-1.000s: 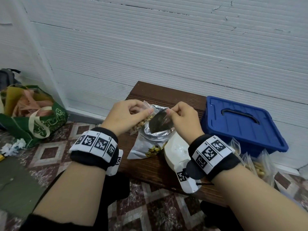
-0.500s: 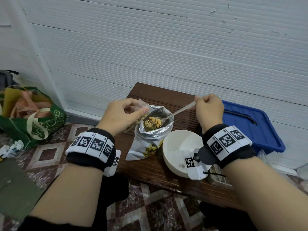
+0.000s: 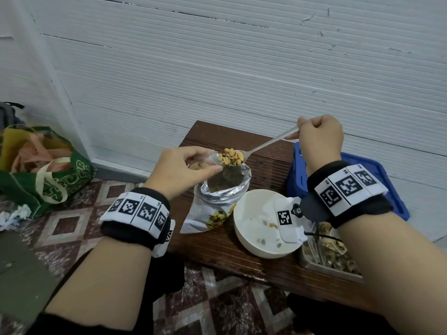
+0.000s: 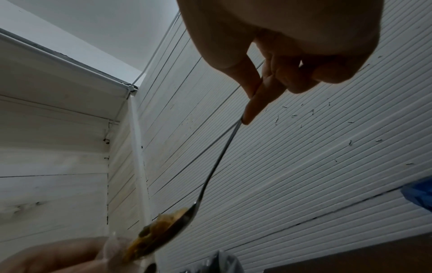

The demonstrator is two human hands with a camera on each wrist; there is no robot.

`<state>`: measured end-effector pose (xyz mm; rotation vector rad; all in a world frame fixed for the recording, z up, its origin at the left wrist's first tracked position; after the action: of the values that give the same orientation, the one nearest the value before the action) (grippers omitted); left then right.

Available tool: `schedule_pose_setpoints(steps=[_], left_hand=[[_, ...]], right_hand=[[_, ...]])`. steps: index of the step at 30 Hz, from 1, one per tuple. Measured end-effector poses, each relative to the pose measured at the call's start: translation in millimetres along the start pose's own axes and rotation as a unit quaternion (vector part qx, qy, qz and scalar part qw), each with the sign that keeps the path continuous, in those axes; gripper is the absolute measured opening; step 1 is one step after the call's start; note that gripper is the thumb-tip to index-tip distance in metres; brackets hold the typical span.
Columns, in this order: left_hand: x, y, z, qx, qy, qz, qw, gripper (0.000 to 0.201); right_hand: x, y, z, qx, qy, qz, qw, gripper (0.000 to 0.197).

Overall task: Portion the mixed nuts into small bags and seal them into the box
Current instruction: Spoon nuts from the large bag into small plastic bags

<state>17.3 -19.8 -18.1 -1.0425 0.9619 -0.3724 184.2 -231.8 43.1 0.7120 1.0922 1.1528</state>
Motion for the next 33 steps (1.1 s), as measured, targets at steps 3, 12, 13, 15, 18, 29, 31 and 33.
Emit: schedule_pose_setpoints(steps=[3,12,13,15,18,29,31,33], left_hand=[[4.5,-2.9,-0.6,-0.003,0.01,0.005,1.0,0.039],[13.5,-8.0,0.6,0.01,0.012,0.02,1.0,0.049],[13.7,-8.6,0.6,0.013,0.009,0.021,1.0,0.048],[14.2,-10.7,0.4,0.023,0.003,0.022,0.999,0.048],[15.3,-13.8,-0.8,0.037,-0.004,0.017,0.999,0.044],[-9.2,-4.2,1.8,-0.016,-0.085,-0.056,0.995,0.025],[-14.7,-2.5,1.9,-0.02,-0.099,-0.066,0.993,0.023],[-19.6,-0.9,1.9,-0.024,-0.114,-0.074,0.99,0.015]], right_hand=[[3.9,6.1,-2.4,-0.015,0.009,-0.003,1.0,0.027],[18.5,21.3,-11.1,-0.064,0.039,-0.008,0.997,0.02],[20.2,22.8,-12.4,-0.066,0.044,-0.002,0.997,0.021],[22.6,27.2,-15.5,-0.076,0.052,0.006,0.996,0.023],[24.3,38.4,-21.8,-0.113,0.06,0.028,0.991,0.025],[-8.9,57.6,-23.1,-0.194,-0.028,0.136,0.971,0.024],[-15.7,49.5,-19.3,-0.172,-0.055,0.13,0.975,0.025],[-16.5,39.3,-17.0,-0.148,-0.062,0.112,0.981,0.025]])
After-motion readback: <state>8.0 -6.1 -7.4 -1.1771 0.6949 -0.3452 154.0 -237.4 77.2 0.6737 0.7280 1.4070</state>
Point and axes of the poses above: each hand's wrist, its own z-axis towards the middle knuckle, its own x-axis out of the palm, y = z × x, the point moved 8 cm from there along z, towards the middle knuckle, and after that the axes turned 7 degrees about -x, right-handed, at the moved point
